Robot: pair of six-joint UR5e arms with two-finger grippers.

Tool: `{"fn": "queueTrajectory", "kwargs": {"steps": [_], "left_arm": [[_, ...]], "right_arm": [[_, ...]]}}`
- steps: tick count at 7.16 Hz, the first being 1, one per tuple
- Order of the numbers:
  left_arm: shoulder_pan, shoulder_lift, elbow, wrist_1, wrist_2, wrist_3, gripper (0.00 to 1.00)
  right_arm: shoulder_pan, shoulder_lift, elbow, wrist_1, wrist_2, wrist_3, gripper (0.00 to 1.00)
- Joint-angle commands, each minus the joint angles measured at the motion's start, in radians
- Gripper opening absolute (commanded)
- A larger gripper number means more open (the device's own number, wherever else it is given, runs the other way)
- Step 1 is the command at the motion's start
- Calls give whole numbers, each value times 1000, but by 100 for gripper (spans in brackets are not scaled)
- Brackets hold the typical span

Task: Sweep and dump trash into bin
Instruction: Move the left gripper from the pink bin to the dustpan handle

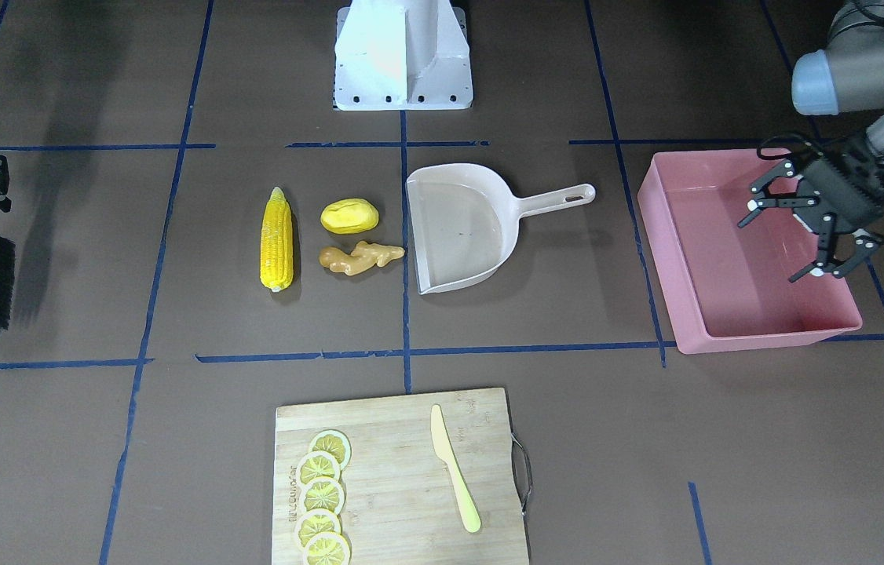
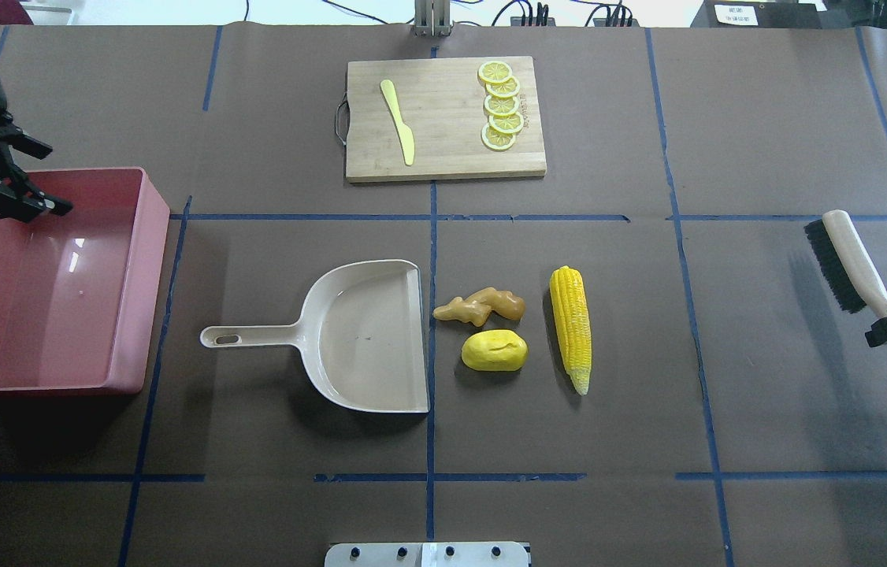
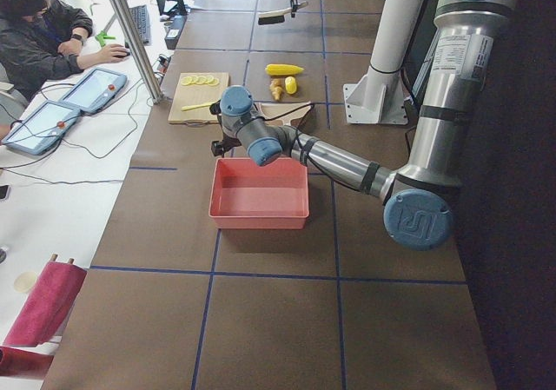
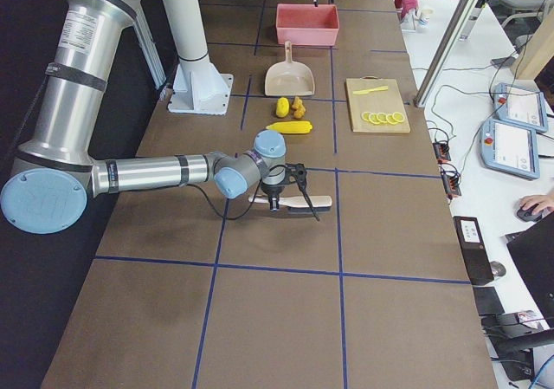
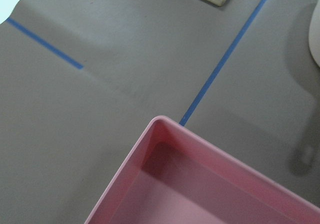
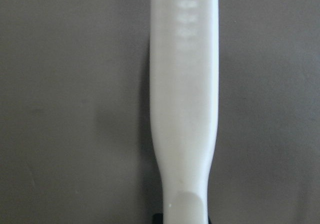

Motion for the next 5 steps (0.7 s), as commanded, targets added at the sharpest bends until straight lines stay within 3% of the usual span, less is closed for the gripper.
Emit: {"fn": "queueTrajectory", "kwargs": {"steps": [1,5], "left_arm": [[130,-74,-19,92,30,1,98],[342,-140,-146,281,238,7,99]], "right_arm": [[1,3,0,1,0,2,0],[1,3,0,1,0,2,0]]}}
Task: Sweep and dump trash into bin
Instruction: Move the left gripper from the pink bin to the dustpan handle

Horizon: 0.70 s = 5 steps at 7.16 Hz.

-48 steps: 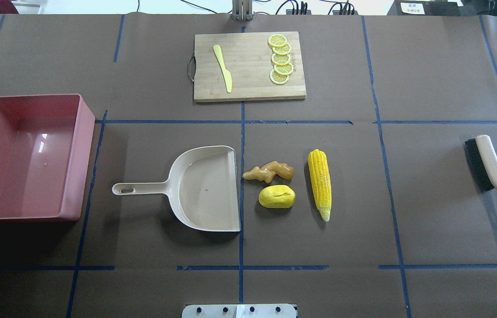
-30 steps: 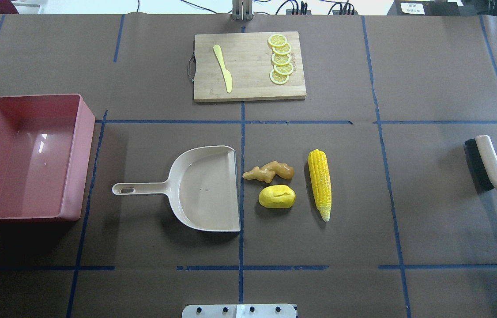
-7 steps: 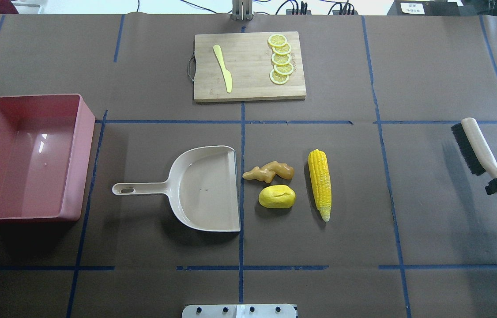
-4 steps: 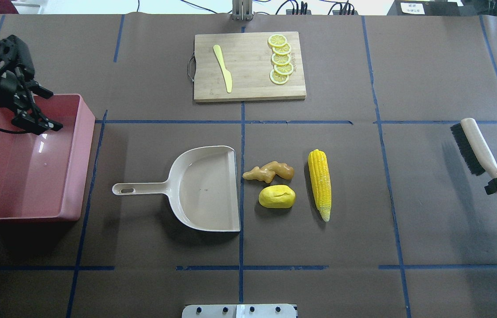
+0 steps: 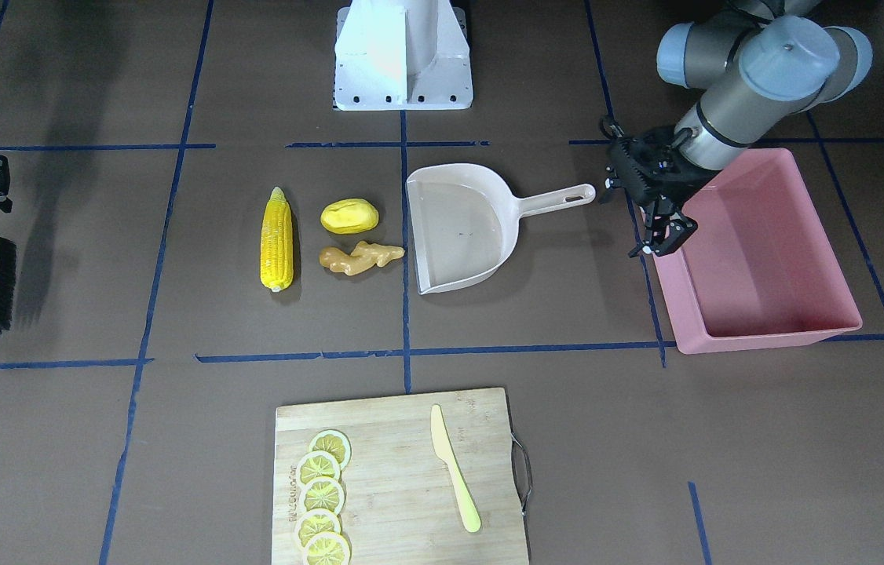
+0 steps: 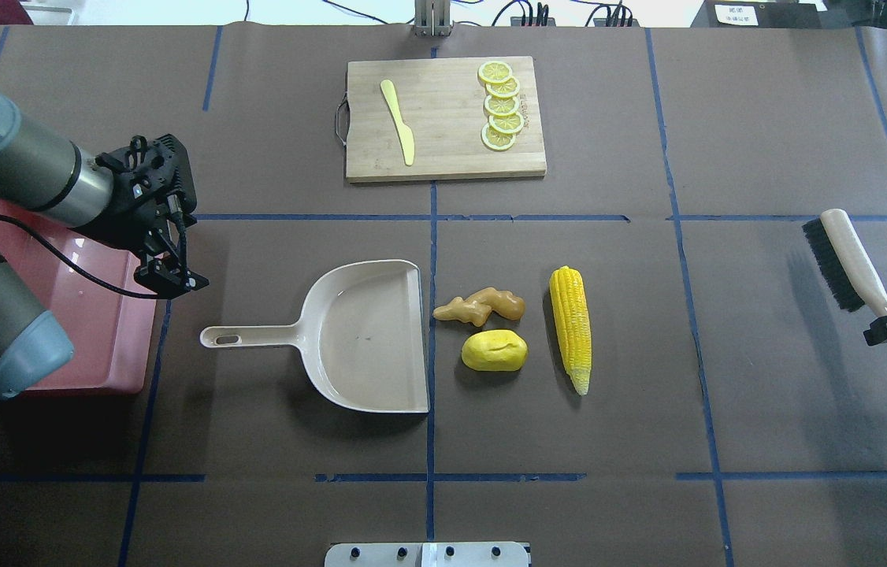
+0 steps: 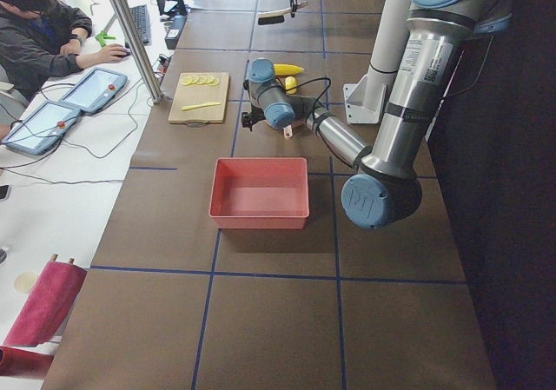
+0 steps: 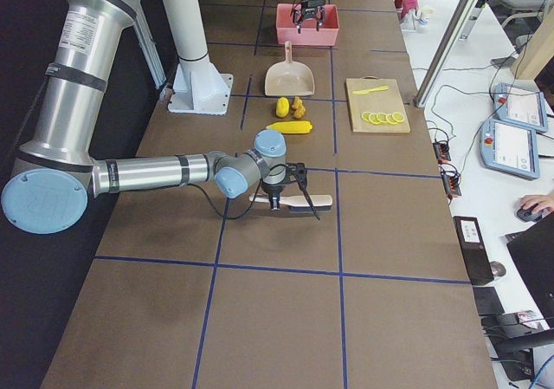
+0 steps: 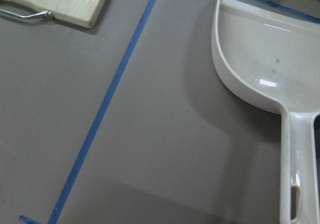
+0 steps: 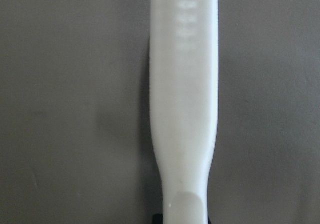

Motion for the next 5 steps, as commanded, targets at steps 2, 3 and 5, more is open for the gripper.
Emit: {"fn": "queueTrajectory", "kwargs": {"steps": [2,3,5], "left_arm": [[107,-60,-57,176,73,5,98],[137,-61,-57,179,113,5,98],[221,-64,-51,179,204,5,98]], "right_arm": [[0,0,0,0,0,1,0],[0,0,0,0,2,1,0],[0,0,-2,2,2,1,0]]}}
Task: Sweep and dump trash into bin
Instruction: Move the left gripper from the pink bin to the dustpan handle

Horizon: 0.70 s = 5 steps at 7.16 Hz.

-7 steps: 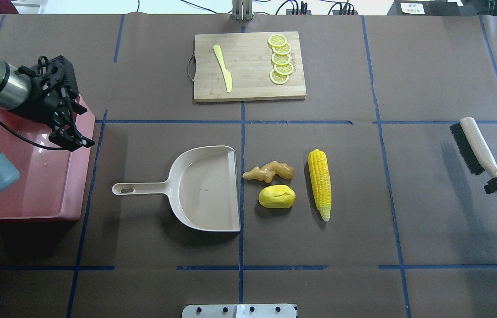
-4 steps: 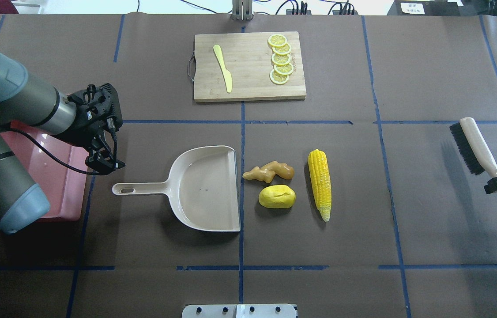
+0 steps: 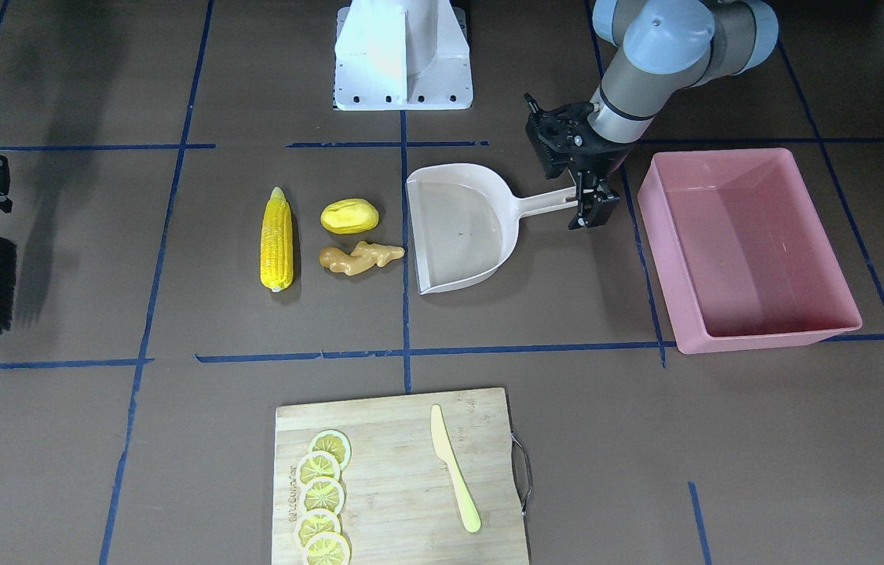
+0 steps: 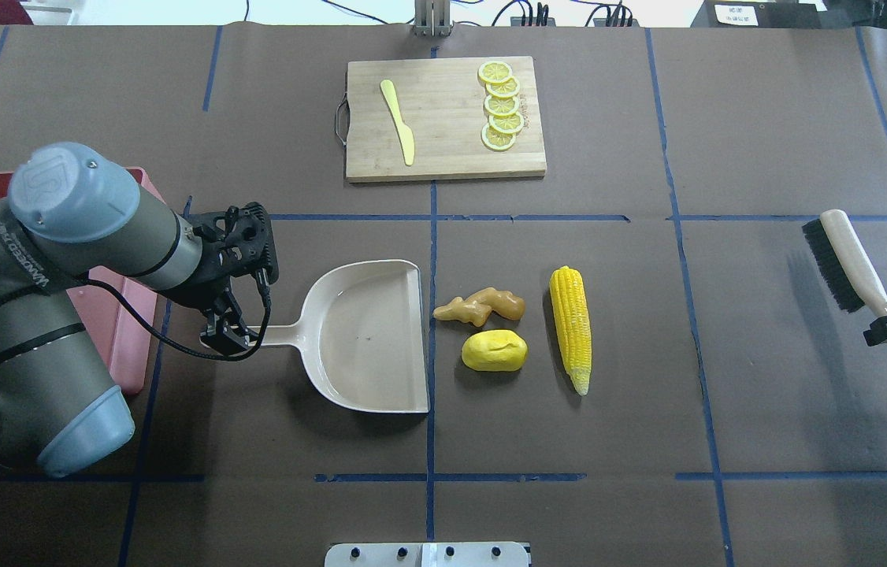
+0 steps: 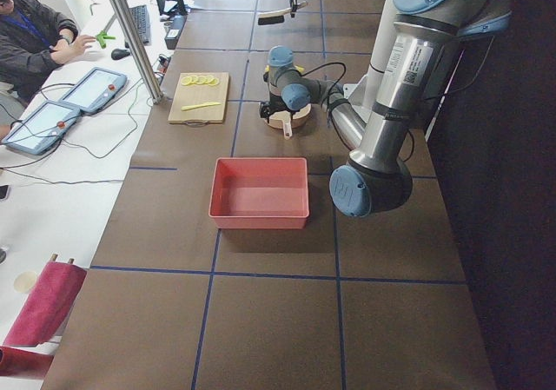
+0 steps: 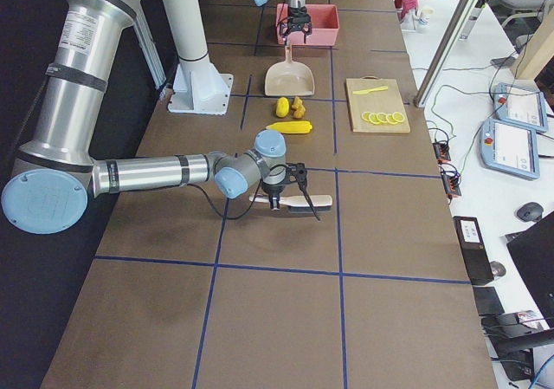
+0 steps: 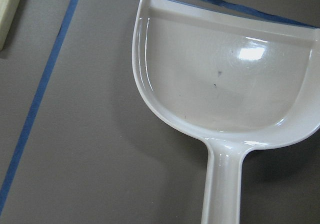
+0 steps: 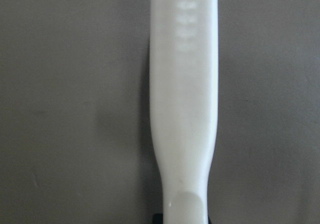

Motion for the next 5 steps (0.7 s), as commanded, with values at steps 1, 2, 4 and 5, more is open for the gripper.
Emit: {"fn": "queueTrajectory", "kwargs": {"steps": [1,2,4,5], "left_arm": [[46,-2,6,3,44,0,98],[59,-2,12,3,45,0,98],[87,0,18,1,79,0,97],[99,0,29,1,79,0,96]], "right_arm": [[-2,0,-1,1,0,0,0],[-2,0,-2,1,-1,0,0],[-2,0,-4,1,0,-2,0],[-2,0,-4,1,0,-2,0]]}}
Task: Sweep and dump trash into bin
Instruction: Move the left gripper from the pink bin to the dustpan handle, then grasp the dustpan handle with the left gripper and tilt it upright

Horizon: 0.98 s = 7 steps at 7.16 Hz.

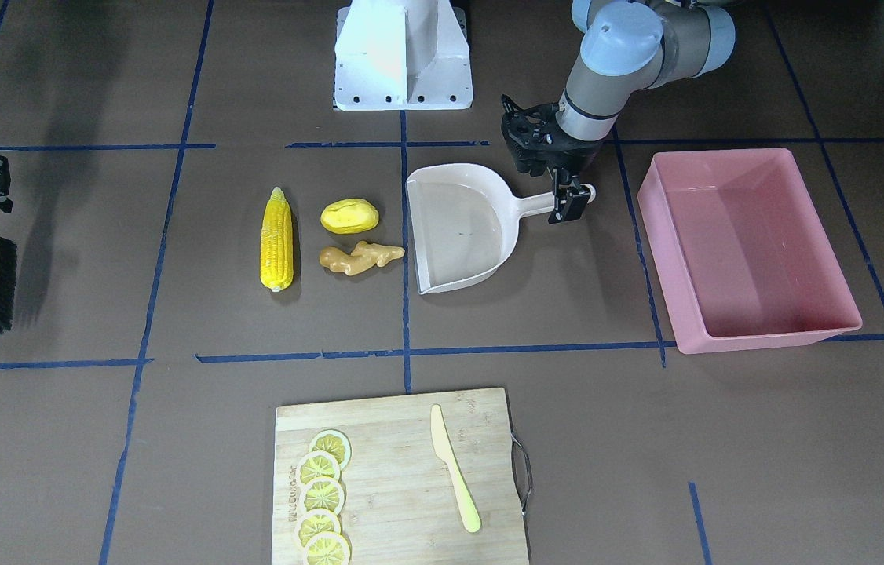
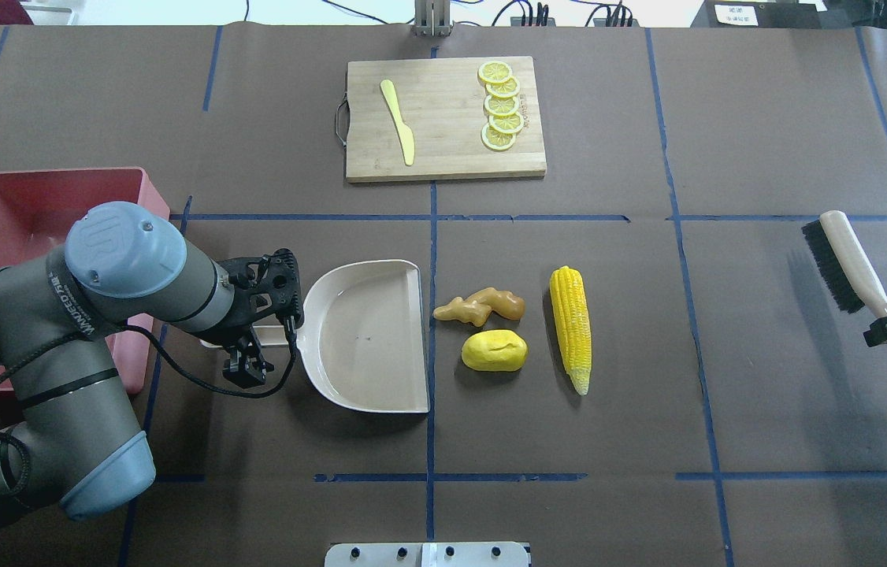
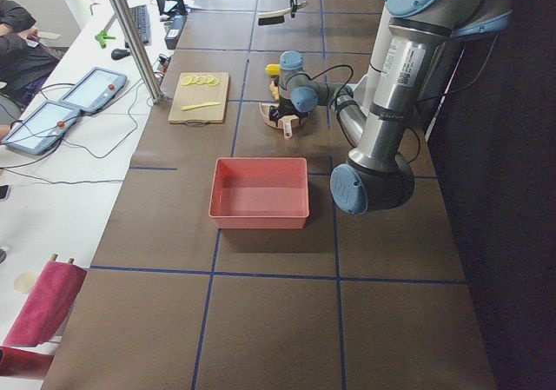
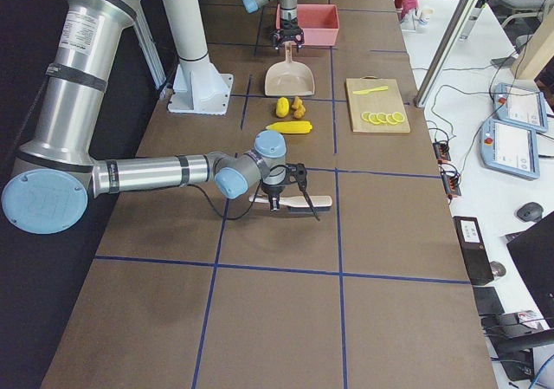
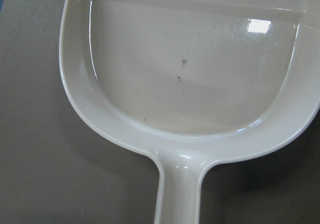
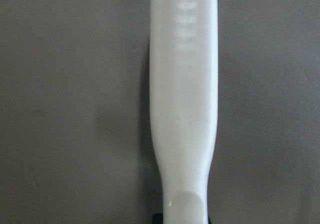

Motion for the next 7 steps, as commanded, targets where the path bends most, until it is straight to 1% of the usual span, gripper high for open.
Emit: {"fn": "queueTrajectory", "kwargs": {"steps": [1,5,6,7], "left_arm": [[28,-3,23,0,8,-2,95],[49,-23,81,-8,7,-2,90],[51,-24,84,-8,7,-2,82],[49,-24,84,-6,11,0,58]], "right_arm": [[0,0,-1,0,0,-1,0],[0,0,-4,0,0,-1,0],[0,0,-5,2,0,-2,0],[0,0,-5,2,0,-1,0]]}}
